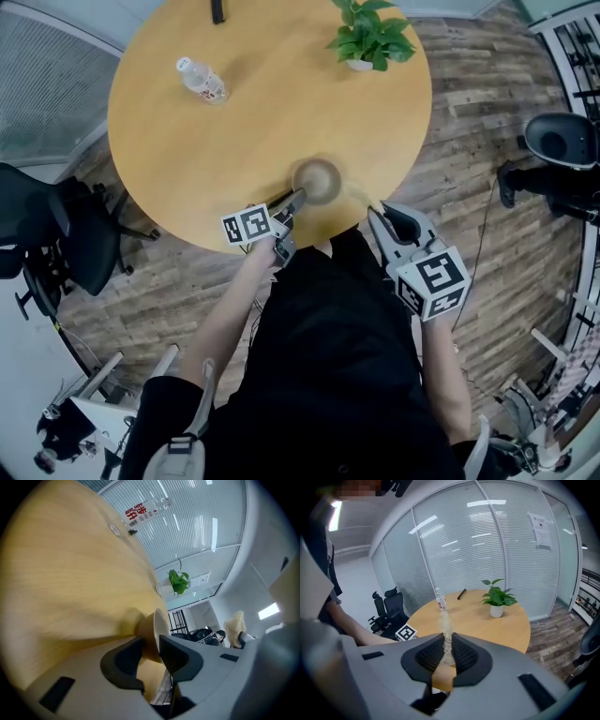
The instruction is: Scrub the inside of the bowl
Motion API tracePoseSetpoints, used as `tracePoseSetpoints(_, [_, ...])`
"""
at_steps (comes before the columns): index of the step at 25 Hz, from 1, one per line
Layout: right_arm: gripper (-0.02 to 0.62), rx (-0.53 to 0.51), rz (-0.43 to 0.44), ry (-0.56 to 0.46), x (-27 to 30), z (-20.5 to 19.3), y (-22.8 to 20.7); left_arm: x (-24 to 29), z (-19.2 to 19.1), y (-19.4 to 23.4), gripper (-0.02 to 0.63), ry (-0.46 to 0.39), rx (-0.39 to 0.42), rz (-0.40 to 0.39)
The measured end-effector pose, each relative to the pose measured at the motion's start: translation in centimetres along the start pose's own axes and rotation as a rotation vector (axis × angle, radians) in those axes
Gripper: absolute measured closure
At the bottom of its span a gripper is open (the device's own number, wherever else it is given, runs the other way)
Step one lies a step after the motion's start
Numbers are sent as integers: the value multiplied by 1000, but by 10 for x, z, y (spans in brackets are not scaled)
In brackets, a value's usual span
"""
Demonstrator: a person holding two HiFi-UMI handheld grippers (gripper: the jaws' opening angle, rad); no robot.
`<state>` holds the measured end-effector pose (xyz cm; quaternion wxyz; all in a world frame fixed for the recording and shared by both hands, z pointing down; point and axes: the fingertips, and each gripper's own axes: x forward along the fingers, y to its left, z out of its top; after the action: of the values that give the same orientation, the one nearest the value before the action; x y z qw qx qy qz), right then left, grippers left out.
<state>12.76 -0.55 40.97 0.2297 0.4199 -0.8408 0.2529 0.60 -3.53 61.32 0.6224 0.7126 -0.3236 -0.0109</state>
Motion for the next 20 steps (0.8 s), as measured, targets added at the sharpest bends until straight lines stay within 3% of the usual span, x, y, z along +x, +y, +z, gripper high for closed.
tracePoseSetpoints(7, [548,25,-12,-6,1,-3,-6,0,1,3,511,-17,-66,4])
tracePoseSetpoints(12, [548,30,-12,-1,3,-7,-5,-5,-4,2,534,6,-49,3])
tracePoseSetpoints(20, [548,21,-3,2,10,-6,4,-14,1,-6,554,-28,-72,-19])
